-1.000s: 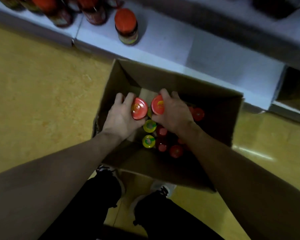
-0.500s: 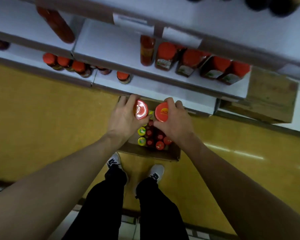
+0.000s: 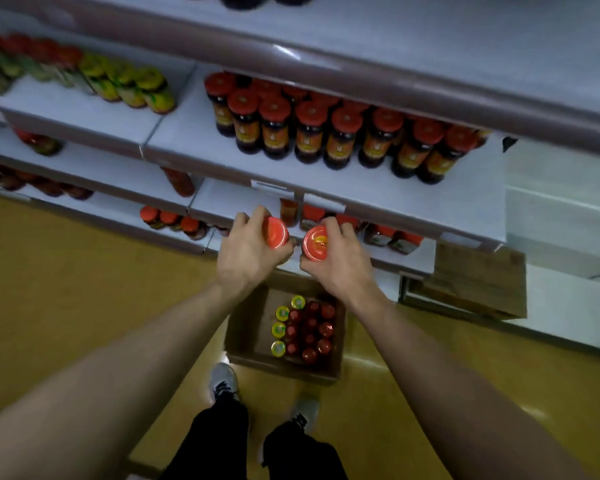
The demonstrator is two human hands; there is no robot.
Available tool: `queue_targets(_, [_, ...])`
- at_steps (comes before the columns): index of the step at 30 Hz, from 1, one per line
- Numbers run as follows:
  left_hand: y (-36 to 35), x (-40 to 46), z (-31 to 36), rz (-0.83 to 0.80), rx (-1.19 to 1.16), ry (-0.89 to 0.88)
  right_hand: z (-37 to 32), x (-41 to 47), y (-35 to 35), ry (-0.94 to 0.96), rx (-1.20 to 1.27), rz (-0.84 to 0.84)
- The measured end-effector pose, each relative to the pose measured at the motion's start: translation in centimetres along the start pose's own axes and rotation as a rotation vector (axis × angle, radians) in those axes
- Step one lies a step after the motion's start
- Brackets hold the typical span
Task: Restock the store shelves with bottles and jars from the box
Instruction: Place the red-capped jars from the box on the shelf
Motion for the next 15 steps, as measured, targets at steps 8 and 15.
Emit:
queue_targets(8, [7.2, -1.5, -2.6, 0.116, -0.079, 0.106, -8.1, -0.2, 1.4, 0.139, 0.002, -0.022])
queue_targets(15, [13.3, -2.1, -8.4, 0.181, -0.116, 0.151, -16.2, -0.2, -0.9, 0.225, -0.006, -0.049])
Point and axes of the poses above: each hand's wrist, its own x-axis towards the middle knuckle, its own y-axis out of the back of the hand, z = x × y, the point moved 10 cm from there along x, towards the middle knuckle, and after that the axes turned 15 degrees about x, right-handed, at the moved point
